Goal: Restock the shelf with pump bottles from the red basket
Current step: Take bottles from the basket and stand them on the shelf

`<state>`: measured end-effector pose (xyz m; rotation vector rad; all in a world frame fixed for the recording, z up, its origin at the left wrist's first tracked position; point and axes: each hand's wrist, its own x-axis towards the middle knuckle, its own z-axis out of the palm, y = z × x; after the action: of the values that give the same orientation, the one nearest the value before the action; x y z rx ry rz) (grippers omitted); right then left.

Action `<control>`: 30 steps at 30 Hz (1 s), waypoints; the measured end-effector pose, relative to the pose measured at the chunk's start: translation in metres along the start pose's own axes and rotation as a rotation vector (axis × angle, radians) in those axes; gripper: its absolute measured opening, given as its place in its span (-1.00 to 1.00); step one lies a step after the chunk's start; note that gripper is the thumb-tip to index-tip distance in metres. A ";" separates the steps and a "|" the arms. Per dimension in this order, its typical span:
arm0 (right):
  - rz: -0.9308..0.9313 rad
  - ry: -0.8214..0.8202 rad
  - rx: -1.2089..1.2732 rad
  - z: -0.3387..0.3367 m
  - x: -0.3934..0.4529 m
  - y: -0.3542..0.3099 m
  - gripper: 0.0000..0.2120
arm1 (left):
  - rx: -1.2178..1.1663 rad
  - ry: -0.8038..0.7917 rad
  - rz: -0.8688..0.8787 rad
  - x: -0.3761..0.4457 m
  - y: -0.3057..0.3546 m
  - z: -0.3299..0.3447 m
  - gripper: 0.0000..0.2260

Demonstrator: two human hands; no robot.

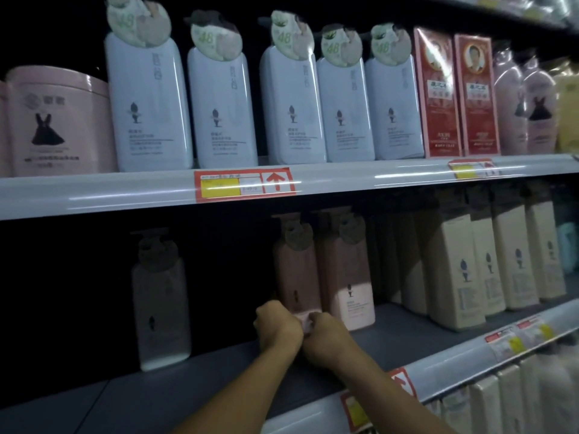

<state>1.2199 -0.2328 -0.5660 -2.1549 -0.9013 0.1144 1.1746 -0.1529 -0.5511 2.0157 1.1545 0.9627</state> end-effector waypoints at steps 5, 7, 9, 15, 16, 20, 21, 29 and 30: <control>-0.042 0.093 0.121 -0.004 -0.009 0.001 -0.63 | -0.072 -0.026 -0.040 -0.006 0.005 -0.009 -0.66; -0.068 0.241 0.200 -0.010 -0.020 -0.001 -0.61 | -0.112 -0.028 -0.018 -0.012 0.008 -0.021 -0.60; -0.129 0.390 0.291 -0.015 -0.038 -0.005 -0.64 | -0.179 -0.019 0.020 -0.021 0.009 -0.038 -0.57; -0.077 0.290 0.961 -0.039 -0.120 -0.040 -0.87 | -0.454 -0.066 0.172 -0.083 0.008 -0.109 -0.61; -0.062 0.247 1.080 -0.044 -0.136 -0.048 -0.85 | -0.499 -0.091 0.179 -0.096 0.007 -0.121 -0.62; -0.091 0.157 1.211 -0.053 -0.201 -0.079 -0.85 | -0.614 -0.180 0.222 -0.144 -0.006 -0.168 -0.67; -0.101 0.146 1.208 -0.052 -0.216 -0.085 -0.85 | -0.630 -0.195 0.238 -0.155 -0.011 -0.179 -0.68; -0.170 0.098 0.951 -0.007 -0.323 -0.100 -0.71 | -0.566 -0.261 0.291 -0.220 -0.085 -0.274 -0.70; -0.163 0.086 0.903 0.003 -0.337 -0.098 -0.71 | -0.542 -0.277 0.272 -0.227 -0.102 -0.283 -0.68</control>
<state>0.9125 -0.4016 -0.5676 -1.2369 -0.7658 0.2829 0.8160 -0.2685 -0.5425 1.8008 0.4147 0.9602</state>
